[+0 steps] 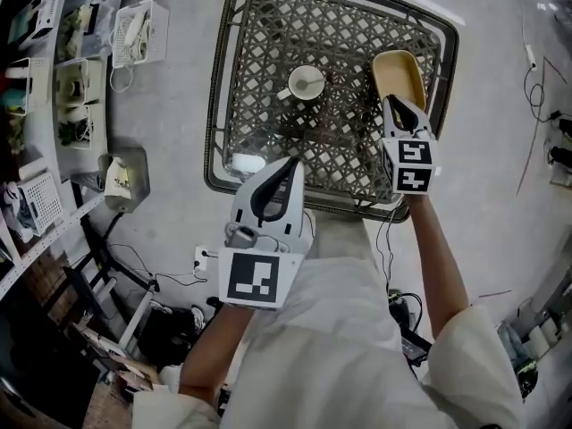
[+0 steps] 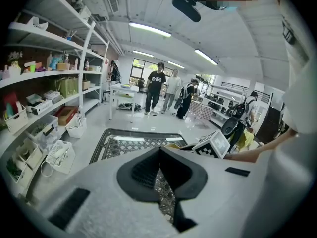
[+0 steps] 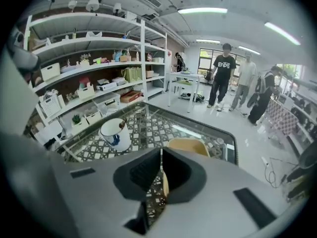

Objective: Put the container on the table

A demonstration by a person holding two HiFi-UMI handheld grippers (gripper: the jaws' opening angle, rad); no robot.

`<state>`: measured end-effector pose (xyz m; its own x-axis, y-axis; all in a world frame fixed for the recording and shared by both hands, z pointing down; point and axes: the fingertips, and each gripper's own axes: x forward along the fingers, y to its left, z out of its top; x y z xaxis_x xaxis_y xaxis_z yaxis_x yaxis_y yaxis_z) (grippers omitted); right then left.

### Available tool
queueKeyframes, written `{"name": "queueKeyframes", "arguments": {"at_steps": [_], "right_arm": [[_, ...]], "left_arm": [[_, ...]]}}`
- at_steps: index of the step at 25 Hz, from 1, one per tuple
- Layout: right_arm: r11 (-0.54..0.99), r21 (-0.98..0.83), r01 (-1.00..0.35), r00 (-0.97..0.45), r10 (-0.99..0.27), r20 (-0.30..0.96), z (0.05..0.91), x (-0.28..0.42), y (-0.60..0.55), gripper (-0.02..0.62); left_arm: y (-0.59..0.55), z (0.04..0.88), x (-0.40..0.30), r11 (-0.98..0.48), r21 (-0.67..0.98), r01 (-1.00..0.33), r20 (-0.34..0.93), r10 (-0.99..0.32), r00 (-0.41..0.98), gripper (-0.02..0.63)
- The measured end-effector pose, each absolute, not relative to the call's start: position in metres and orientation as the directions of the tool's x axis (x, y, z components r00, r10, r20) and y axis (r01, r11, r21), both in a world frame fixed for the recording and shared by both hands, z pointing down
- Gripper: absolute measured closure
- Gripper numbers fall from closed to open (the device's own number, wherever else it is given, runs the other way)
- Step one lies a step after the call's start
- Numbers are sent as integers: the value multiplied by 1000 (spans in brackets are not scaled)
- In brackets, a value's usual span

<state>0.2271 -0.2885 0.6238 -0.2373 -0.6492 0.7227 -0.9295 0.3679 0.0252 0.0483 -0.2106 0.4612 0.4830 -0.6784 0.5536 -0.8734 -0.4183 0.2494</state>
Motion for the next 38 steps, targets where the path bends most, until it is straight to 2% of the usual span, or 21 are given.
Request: {"name": "queueKeyframes", "arguments": {"at_steps": [20, 38], "right_arm": [[429, 23, -903, -368, -800, 473, 408, 205, -230, 577], [357, -32, -934, -346, -877, 333, 344, 219, -171, 575]], "left_arm": [[-197, 386, 30, -448, 186, -875, 423, -767, 482, 581], [-192, 352, 21, -437, 164, -885, 355, -811, 466, 583]]}}
